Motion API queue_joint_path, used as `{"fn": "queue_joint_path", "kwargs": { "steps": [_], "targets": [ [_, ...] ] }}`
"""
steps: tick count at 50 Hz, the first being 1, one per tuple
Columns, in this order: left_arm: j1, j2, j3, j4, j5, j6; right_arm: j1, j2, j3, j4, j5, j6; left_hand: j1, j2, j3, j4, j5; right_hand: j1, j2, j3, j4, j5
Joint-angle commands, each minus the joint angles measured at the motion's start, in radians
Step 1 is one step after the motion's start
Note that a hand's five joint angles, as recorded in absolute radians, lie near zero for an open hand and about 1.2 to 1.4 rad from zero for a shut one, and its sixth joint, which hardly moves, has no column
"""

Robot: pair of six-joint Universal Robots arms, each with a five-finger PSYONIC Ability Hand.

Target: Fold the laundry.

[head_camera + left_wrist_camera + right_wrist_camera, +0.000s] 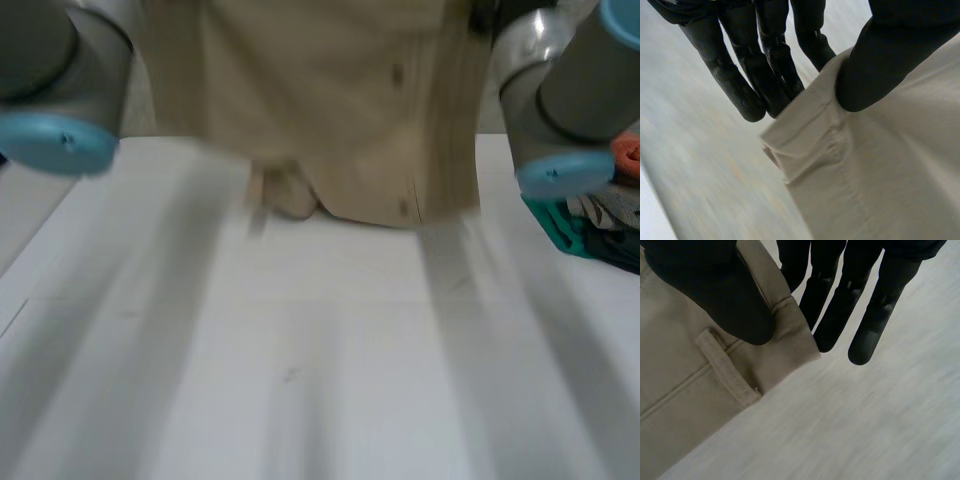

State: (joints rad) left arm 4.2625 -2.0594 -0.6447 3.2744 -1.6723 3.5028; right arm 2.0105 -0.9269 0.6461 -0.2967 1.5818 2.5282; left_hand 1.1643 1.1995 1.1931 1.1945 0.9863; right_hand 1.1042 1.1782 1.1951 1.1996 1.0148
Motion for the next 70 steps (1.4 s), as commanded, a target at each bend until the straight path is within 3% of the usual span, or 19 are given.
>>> {"fn": "queue_joint_path", "kwargs": {
  "steps": [1,7,22,29,37,44,48,53,54,57,63,70],
  "targets": [
    [0.005,0.100,-0.145,0.128,0.011,-0.024,-0.006,-0.032,0.069,-0.242,-0.152,0.026,0.232,0.197,0.203,0.202,0.235,0.292,0.218,0.201,0.197,0.207],
    [0.020,0.114,-0.355,0.045,0.009,-0.025,-0.015,-0.027,0.210,-0.226,-0.178,0.073,0.232,0.197,0.203,0.202,0.235,0.292,0.218,0.201,0.197,0.207],
    [-0.001,0.035,-0.828,0.005,0.013,-0.010,-0.053,0.103,0.613,-0.098,-0.287,0.101,0.232,0.197,0.203,0.202,0.235,0.292,0.218,0.201,0.197,0.207],
    [-0.026,0.097,-0.912,-0.133,0.014,0.010,-0.073,0.022,0.727,0.045,-0.281,0.075,0.232,0.197,0.203,0.202,0.235,0.292,0.218,0.201,0.197,0.207],
    [-0.091,0.277,-0.986,-0.466,0.020,0.076,-0.093,-0.202,0.762,0.555,-0.227,0.009,0.232,0.197,0.203,0.202,0.235,0.292,0.218,0.201,0.197,0.207],
    [-0.179,0.314,-1.014,-0.766,0.077,0.142,-0.131,-0.240,0.721,1.038,-0.209,-0.187,0.232,0.197,0.203,0.202,0.235,0.292,0.218,0.201,0.197,0.207],
    [-0.211,0.311,-0.997,-0.846,0.111,0.140,-0.148,-0.231,0.705,1.139,-0.204,-0.238,0.232,0.197,0.203,0.202,0.235,0.292,0.218,0.201,0.197,0.207],
    [-0.196,0.283,-0.931,-0.786,0.085,0.137,-0.139,-0.216,0.724,1.088,-0.206,-0.209,0.232,0.197,0.203,0.202,0.235,0.292,0.218,0.201,0.197,0.207],
    [-0.173,0.271,-0.908,-0.754,0.073,0.134,-0.131,-0.214,0.739,1.047,-0.204,-0.188,-0.122,-0.158,-0.151,-0.153,-0.119,0.292,0.218,0.201,0.197,0.207],
    [-0.122,0.260,-0.880,-0.688,0.059,0.124,-0.121,-0.214,0.768,0.981,-0.203,-0.155,-0.820,-0.855,-0.849,-0.850,-0.816,0.292,0.218,0.201,0.197,0.207],
    [-0.053,0.254,-0.863,-0.521,0.083,0.081,-0.111,-0.228,0.848,0.825,-0.200,-0.109,-0.810,-0.845,-0.839,-0.840,-0.807,0.292,0.218,0.201,0.197,0.207],
    [0.008,0.124,-0.822,-0.283,0.224,0.079,-0.098,-0.236,0.902,0.716,-0.194,-0.091,-0.534,-0.569,-0.563,-0.565,-0.531,0.292,0.218,0.201,0.197,0.207]
  ]
}}
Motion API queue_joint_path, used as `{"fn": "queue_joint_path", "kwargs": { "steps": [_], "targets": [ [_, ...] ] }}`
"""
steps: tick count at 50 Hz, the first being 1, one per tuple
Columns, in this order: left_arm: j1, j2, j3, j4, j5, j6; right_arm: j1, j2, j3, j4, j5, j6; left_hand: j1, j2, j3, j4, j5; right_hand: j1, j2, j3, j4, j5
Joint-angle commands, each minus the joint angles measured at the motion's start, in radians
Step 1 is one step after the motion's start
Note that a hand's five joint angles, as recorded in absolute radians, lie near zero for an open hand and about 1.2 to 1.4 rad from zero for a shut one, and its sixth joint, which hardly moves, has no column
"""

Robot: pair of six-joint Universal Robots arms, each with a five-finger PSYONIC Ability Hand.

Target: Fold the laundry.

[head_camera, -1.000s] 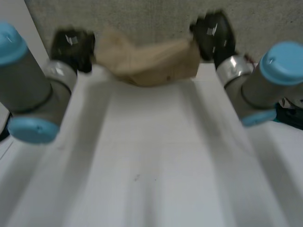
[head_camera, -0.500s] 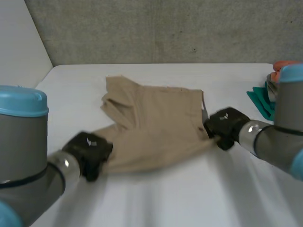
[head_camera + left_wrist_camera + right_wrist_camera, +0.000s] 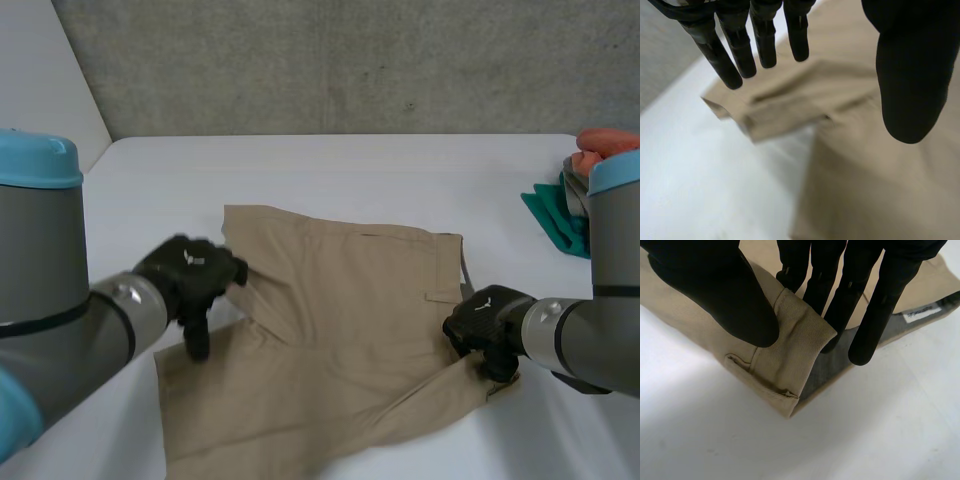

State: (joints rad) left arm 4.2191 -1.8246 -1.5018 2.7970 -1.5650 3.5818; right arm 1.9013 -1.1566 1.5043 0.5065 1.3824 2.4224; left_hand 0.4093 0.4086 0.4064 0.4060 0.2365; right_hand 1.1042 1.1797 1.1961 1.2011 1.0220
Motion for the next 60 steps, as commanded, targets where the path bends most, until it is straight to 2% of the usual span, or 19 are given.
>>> {"fn": "queue_joint_path", "kwargs": {
  "steps": [1,13,20,24,25,26,28,34,37,41,42,43,44,46,54,60],
  "targets": [
    [0.061,-0.158,0.066,0.222,0.137,0.014,0.015,-0.006,0.046,-0.094,0.009,0.017,0.247,0.248,0.250,0.250,0.245,0.292,0.217,0.200,0.195,0.200],
    [0.093,-0.473,0.333,0.155,0.151,0.144,0.033,-0.006,0.074,-0.134,0.024,0.024,0.371,0.371,0.374,0.374,0.369,0.292,0.217,0.200,0.195,0.200],
    [0.081,-0.556,0.423,0.124,0.146,0.176,0.038,-0.008,0.086,-0.149,0.024,0.024,0.429,0.430,0.432,0.433,0.428,0.292,0.217,0.200,0.195,0.200],
    [0.073,-0.598,0.457,0.125,0.131,0.186,0.038,-0.009,0.094,-0.155,0.024,0.024,0.596,0.597,0.599,0.599,0.594,0.292,0.217,0.200,0.195,0.200],
    [0.073,-0.608,0.469,0.121,0.114,0.190,0.038,-0.009,0.096,-0.158,0.024,0.024,0.911,0.911,0.914,0.914,0.909,0.292,0.217,0.200,0.195,0.200],
    [0.073,-0.611,0.475,0.119,0.105,0.195,0.038,-0.009,0.096,-0.158,0.024,0.024,0.986,0.987,0.989,0.989,0.984,0.292,0.217,0.200,0.195,0.200],
    [0.071,-0.608,0.477,0.113,0.077,0.202,0.036,-0.009,0.097,-0.160,0.024,0.024,0.987,0.988,0.990,0.990,0.985,0.292,0.217,0.200,0.195,0.200],
    [0.061,-0.521,0.404,0.096,-0.088,0.202,0.038,-0.017,0.096,-0.160,0.024,0.024,0.987,0.988,0.990,0.990,0.985,0.292,0.217,0.200,0.195,0.200],
    [0.052,-0.509,0.381,0.085,-0.157,0.238,0.042,-0.017,0.096,-0.155,0.024,0.024,0.987,0.988,0.990,0.990,0.985,0.292,0.217,0.200,0.195,0.200],
    [0.047,-0.503,0.356,0.090,-0.178,0.284,0.059,-0.020,0.096,-0.155,0.024,0.024,0.987,0.988,0.990,0.990,0.985,0.292,0.217,0.200,0.195,0.200],
    [0.045,-0.504,0.356,0.093,-0.172,0.288,0.062,-0.020,0.096,-0.155,0.024,0.024,0.903,0.904,0.906,0.906,0.901,0.292,0.217,0.200,0.195,0.200],
    [0.042,-0.504,0.354,0.099,-0.164,0.291,0.064,-0.021,0.096,-0.155,0.024,0.024,0.664,0.665,0.667,0.667,0.662,0.292,0.217,0.200,0.195,0.200],
    [0.036,-0.499,0.356,0.108,-0.161,0.295,0.070,-0.025,0.096,-0.155,0.026,0.024,0.217,0.217,0.220,0.220,0.215,0.292,0.217,0.200,0.195,0.200],
    [0.030,-0.492,0.359,0.122,-0.165,0.295,0.073,-0.029,0.096,-0.155,0.026,0.027,0.010,0.011,0.013,0.014,0.009,0.292,0.217,0.200,0.195,0.200],
    [0.039,-0.328,0.316,0.145,-0.225,0.232,0.081,-0.066,0.102,-0.164,0.026,0.066,-0.002,-0.001,0.001,0.001,-0.004,0.292,0.217,0.200,0.195,0.200],
    [0.038,-0.129,0.158,0.067,-0.161,0.114,0.076,-0.090,0.094,-0.192,0.029,0.125,0.059,0.060,0.062,0.063,0.058,0.292,0.217,0.200,0.195,0.200]
  ]
}}
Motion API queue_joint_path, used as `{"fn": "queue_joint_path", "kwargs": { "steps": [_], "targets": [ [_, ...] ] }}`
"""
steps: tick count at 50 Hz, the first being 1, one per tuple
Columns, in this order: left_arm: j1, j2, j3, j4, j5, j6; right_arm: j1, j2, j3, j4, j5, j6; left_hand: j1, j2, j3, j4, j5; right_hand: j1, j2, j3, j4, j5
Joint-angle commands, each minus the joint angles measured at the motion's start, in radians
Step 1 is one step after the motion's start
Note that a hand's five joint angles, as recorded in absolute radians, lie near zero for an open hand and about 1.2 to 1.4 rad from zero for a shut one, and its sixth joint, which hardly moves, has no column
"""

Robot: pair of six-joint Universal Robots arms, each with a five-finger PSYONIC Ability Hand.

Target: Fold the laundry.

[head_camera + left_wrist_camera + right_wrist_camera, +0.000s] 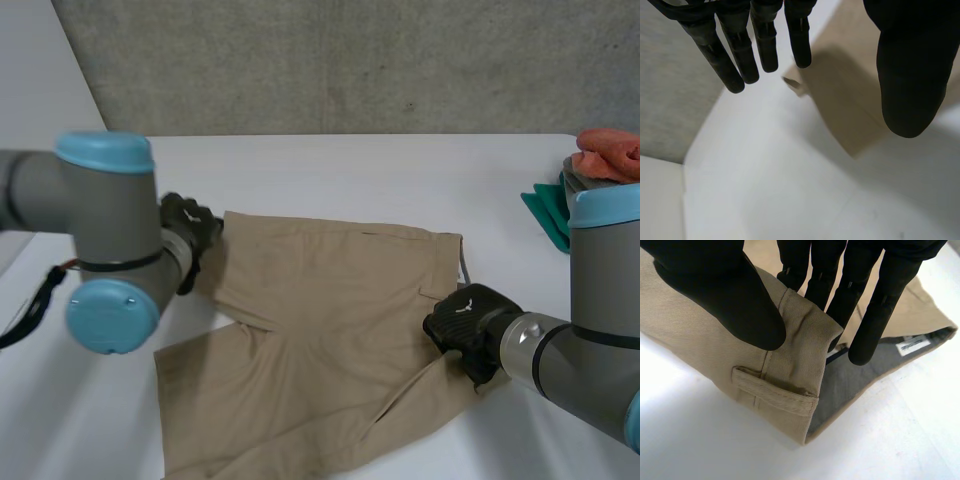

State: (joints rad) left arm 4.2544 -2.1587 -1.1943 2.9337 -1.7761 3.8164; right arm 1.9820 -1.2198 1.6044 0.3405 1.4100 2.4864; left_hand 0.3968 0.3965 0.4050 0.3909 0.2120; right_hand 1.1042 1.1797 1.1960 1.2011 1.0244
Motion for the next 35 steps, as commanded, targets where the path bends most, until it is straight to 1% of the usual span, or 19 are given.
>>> {"fn": "queue_joint_path", "kwargs": {
  "steps": [1,3,4,6,7,9,11,15,21,27,30,32,34,35],
  "targets": [
    [0.002,0.226,-0.172,-0.085,0.064,-0.138,-0.006,-0.030,-0.006,-0.031,0.001,0.074,0.081,0.081,0.073,0.087,0.091,0.292,0.217,0.200,0.195,0.197],
    [-0.001,0.263,-0.218,-0.119,0.095,-0.173,-0.012,-0.035,-0.009,-0.043,0.001,0.100,0.081,0.081,0.073,0.087,0.091,0.292,0.217,0.200,0.195,0.197],
    [-0.005,0.293,-0.264,-0.157,0.122,-0.210,-0.017,-0.035,-0.012,-0.057,0.001,0.127,0.095,0.096,0.087,0.101,0.106,0.292,0.217,0.200,0.195,0.197],
    [-0.008,0.318,-0.304,-0.197,0.153,-0.244,-0.022,-0.037,-0.014,-0.070,0.001,0.158,0.151,0.151,0.143,0.157,0.161,0.292,0.217,0.200,0.195,0.197],
    [-0.010,0.339,-0.339,-0.235,0.177,-0.279,-0.023,-0.037,-0.014,-0.077,0.001,0.173,0.178,0.178,0.169,0.183,0.188,0.292,0.217,0.200,0.195,0.197],
    [-0.013,0.364,-0.375,-0.264,0.199,-0.317,-0.025,-0.037,-0.011,-0.092,0.006,0.206,0.189,0.190,0.181,0.195,0.200,0.292,0.217,0.200,0.195,0.197],
    [-0.016,0.397,-0.431,-0.281,0.221,-0.365,-0.023,-0.037,-0.009,-0.109,0.018,0.223,0.251,0.251,0.243,0.257,0.261,0.292,0.217,0.200,0.195,0.197],
    [-0.040,0.456,-0.510,-0.283,0.234,-0.417,-0.022,-0.037,-0.007,-0.116,0.041,0.224,0.245,0.246,0.237,0.251,0.256,0.292,0.217,0.200,0.195,0.197],
    [-0.056,0.467,-0.574,-0.298,0.230,-0.419,-0.029,-0.047,-0.009,-0.123,0.057,0.224,0.213,0.213,0.205,0.219,0.223,0.292,0.217,0.200,0.195,0.197],
    [-0.076,0.438,-0.584,-0.346,0.235,-0.412,-0.038,-0.064,-0.001,-0.123,0.058,0.224,0.204,0.205,0.196,0.210,0.214,0.292,0.217,0.200,0.195,0.197],
    [-0.091,0.418,-0.582,-0.340,0.230,-0.411,-0.041,-0.070,0.002,-0.123,0.058,0.224,0.210,0.210,0.202,0.216,0.220,0.292,0.217,0.200,0.195,0.197],
    [-0.105,0.389,-0.576,-0.305,0.213,-0.411,-0.048,-0.076,0.002,-0.120,0.055,0.230,0.350,0.350,0.342,0.356,0.360,0.292,0.217,0.200,0.195,0.197],
    [-0.111,0.367,-0.574,-0.274,0.193,-0.409,-0.051,-0.083,0.003,-0.115,0.053,0.226,0.637,0.637,0.629,0.643,0.647,0.292,0.217,0.200,0.195,0.197],
    [-0.119,0.350,-0.568,-0.248,0.169,-0.406,-0.057,-0.087,0.003,-0.112,0.052,0.224,0.996,0.996,0.988,1.002,1.006,0.292,0.217,0.200,0.195,0.197]
  ]
}}
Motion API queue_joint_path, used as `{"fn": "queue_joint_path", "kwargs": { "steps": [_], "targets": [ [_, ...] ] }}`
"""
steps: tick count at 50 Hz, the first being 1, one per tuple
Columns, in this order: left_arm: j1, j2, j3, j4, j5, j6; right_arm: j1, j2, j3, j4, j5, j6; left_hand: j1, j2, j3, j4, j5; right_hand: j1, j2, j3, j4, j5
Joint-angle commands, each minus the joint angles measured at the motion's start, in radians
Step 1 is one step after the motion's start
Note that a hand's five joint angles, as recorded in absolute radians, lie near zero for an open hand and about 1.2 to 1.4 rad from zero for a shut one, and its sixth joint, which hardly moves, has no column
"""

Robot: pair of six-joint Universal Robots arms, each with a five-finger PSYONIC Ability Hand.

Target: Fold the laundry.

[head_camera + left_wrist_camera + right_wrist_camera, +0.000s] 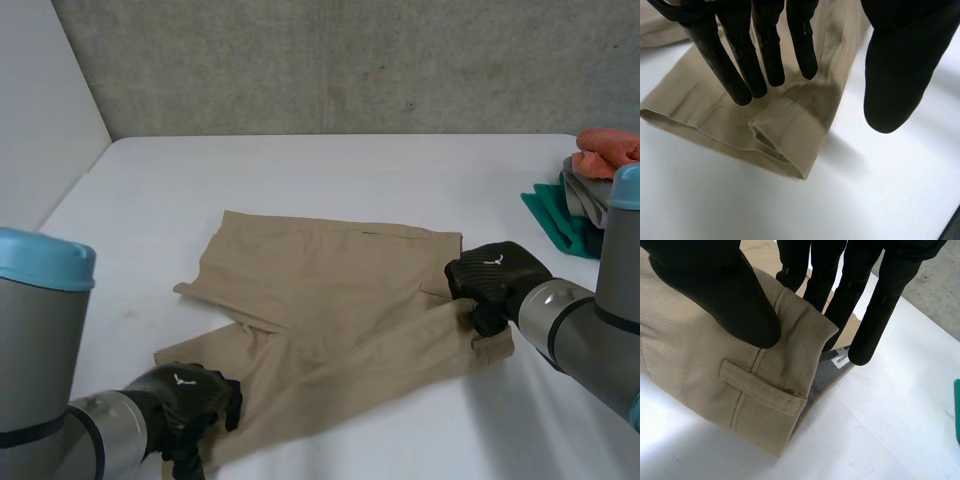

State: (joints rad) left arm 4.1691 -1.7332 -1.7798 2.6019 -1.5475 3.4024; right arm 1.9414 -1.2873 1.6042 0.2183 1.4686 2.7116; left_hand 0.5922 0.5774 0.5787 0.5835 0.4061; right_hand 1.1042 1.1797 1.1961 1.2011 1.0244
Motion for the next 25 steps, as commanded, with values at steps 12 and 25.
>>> {"fn": "queue_joint_path", "kwargs": {
  "steps": [12,25],
  "targets": [
    [-0.116,0.014,-0.010,-0.038,-0.046,0.155,-0.108,-0.087,0.092,0.371,-0.233,-0.462,0.804,0.819,0.818,0.813,0.816,0.292,0.217,0.200,0.195,0.197],
    [-0.069,-0.028,0.213,-0.005,-0.091,0.225,-0.099,0.006,0.005,0.256,-0.242,-0.377,0.804,0.819,0.818,0.813,0.816,0.292,0.217,0.200,0.195,0.197]
  ]
}}
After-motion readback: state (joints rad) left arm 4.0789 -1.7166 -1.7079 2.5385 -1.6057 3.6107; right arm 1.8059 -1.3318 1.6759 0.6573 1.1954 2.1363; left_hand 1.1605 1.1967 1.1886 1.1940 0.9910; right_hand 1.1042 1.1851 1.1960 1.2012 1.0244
